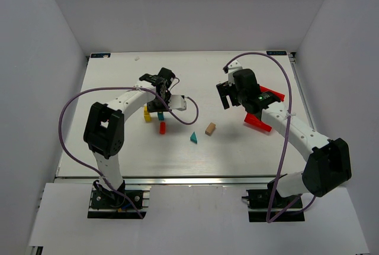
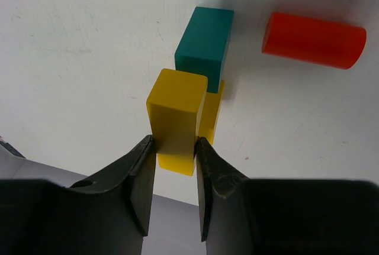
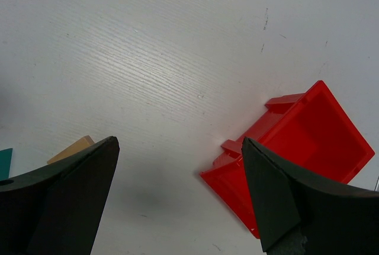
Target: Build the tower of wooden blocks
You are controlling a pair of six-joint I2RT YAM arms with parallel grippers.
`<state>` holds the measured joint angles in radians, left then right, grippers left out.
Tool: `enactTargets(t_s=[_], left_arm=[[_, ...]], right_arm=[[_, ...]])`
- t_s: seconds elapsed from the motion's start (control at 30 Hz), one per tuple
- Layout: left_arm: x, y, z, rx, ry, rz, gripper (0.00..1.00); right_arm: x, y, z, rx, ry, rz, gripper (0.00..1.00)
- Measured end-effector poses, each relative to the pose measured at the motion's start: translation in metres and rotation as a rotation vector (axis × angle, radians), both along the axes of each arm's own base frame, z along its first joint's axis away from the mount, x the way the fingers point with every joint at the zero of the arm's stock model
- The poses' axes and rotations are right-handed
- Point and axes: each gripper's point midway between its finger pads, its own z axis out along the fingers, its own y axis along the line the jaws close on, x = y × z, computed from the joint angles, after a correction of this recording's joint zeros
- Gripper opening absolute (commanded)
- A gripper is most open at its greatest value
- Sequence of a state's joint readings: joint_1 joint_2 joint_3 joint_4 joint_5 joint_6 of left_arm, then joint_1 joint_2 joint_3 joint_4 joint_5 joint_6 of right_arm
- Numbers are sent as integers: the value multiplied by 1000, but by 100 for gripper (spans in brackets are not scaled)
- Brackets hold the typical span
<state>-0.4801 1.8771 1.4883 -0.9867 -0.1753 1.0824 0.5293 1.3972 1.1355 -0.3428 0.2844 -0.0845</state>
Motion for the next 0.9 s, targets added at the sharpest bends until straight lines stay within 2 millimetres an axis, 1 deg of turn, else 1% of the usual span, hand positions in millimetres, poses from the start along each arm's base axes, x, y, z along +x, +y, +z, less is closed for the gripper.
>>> enactTargets(t_s=[0.17, 0.33, 0.57, 0.73, 0.8, 0.9], left_arm=[[-2, 1, -3, 5, 8, 0, 17], [-2, 1, -3, 2, 6, 5, 27], [-2, 1, -3, 1, 6, 9, 30], [-2, 1, -3, 0, 6, 9, 47], [-3, 1, -3, 0, 7, 9, 51], [-3, 1, -3, 1, 8, 9, 54]], right_arm=[[0, 0, 0, -1, 0, 1, 89], [0, 0, 0, -1, 0, 1, 89], [0, 0, 0, -2, 0, 0, 89], [0, -1, 0, -3, -1, -2, 89], [1, -2, 0, -7, -3, -9, 89], [1, -4, 1, -15, -8, -21, 89]])
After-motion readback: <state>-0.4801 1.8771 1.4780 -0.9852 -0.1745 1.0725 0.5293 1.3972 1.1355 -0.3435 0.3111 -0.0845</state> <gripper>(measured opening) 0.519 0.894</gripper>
